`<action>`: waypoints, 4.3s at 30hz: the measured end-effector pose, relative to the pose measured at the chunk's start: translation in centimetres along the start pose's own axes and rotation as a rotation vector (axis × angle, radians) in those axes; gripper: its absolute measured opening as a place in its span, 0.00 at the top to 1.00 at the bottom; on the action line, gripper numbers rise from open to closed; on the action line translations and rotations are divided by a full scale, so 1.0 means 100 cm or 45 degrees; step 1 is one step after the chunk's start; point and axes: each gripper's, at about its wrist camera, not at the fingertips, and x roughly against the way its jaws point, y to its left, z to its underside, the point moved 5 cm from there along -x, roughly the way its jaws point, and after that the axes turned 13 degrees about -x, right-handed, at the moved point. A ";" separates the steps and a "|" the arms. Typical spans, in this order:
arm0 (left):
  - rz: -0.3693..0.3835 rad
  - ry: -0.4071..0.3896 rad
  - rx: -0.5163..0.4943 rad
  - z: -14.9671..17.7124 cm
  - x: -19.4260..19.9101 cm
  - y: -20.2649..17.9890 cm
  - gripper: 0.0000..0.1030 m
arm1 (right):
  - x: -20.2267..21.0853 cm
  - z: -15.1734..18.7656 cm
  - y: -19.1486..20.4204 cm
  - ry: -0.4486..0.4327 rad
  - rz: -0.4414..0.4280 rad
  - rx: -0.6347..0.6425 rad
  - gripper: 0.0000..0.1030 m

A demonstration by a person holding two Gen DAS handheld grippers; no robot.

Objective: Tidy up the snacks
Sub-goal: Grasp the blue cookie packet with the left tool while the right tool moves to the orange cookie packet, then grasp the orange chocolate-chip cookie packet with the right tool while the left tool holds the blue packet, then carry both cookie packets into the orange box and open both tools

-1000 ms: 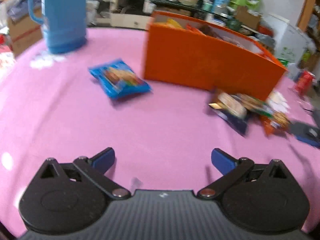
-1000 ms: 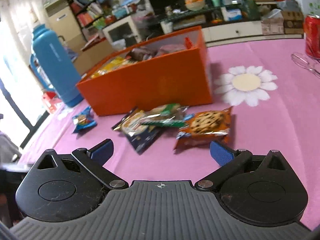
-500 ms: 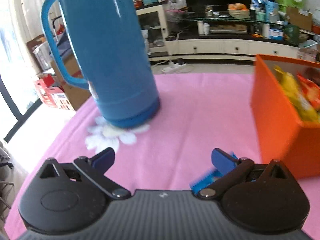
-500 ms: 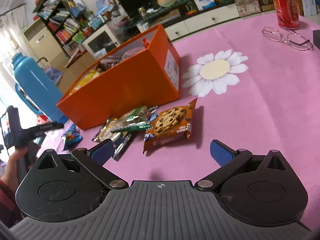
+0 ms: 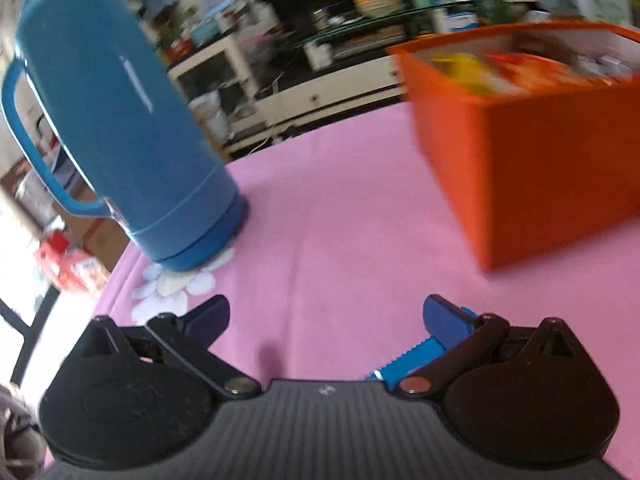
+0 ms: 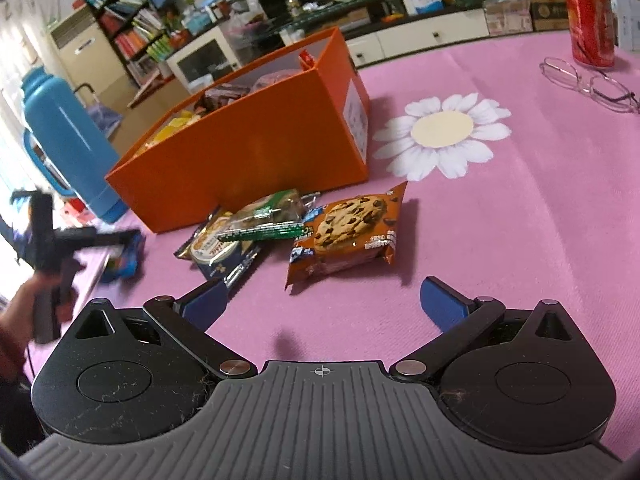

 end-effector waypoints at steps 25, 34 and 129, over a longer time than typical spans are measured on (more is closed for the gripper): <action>0.241 0.154 0.903 0.065 0.082 -0.010 0.01 | 0.010 -0.005 -0.004 -0.091 0.038 -0.011 0.04; 0.207 0.112 0.473 0.026 0.045 -0.039 0.01 | 0.007 -0.004 0.002 -0.103 0.092 0.124 0.04; 0.293 -0.270 0.333 -0.156 0.003 -0.030 0.01 | -0.122 -0.126 0.122 -0.215 0.190 0.597 0.27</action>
